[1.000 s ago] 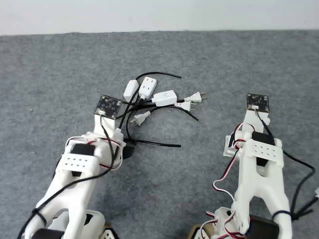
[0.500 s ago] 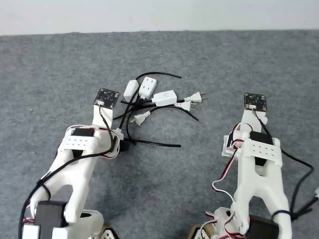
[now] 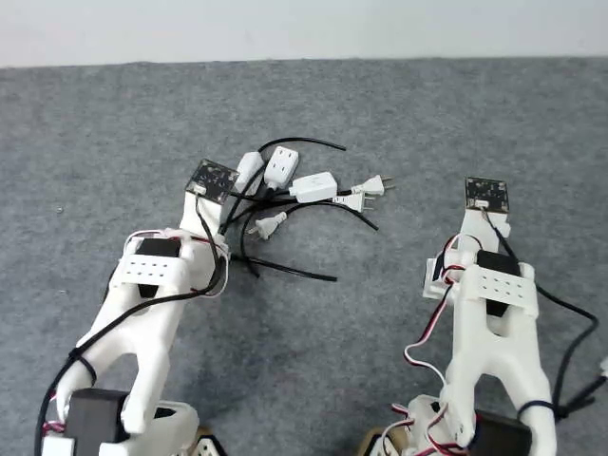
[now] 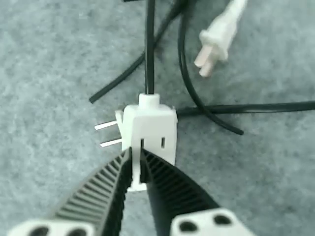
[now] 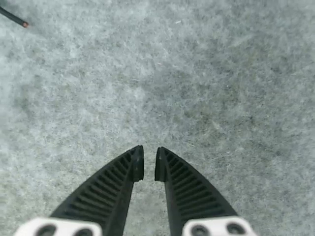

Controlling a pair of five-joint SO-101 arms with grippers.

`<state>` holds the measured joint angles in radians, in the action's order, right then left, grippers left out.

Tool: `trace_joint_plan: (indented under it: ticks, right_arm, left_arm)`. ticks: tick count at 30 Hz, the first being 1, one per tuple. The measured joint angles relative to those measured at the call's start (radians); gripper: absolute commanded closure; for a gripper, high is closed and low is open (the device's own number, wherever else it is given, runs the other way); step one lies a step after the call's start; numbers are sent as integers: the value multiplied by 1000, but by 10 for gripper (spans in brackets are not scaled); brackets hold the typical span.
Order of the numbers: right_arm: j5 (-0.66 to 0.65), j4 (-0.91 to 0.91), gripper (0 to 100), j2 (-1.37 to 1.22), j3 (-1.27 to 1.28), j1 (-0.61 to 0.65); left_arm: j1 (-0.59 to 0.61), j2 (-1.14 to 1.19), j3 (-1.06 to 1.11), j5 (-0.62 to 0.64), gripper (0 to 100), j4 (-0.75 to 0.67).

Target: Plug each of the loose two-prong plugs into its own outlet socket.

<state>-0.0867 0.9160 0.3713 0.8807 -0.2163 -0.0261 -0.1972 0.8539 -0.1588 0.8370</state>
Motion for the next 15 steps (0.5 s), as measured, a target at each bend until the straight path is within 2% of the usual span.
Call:
trace_joint_plan:
  ticks: [7,12,15]
  right_arm:
    - [-3,0,938,0,0,0]
    - [-3,0,938,0,0,0]
    - [-3,0,938,0,0,0]
  left_arm:
    - [-21,0,12,2,976,25]
    - [-18,0,11,3,808,18]
    - [-11,3,9,66,742,14]
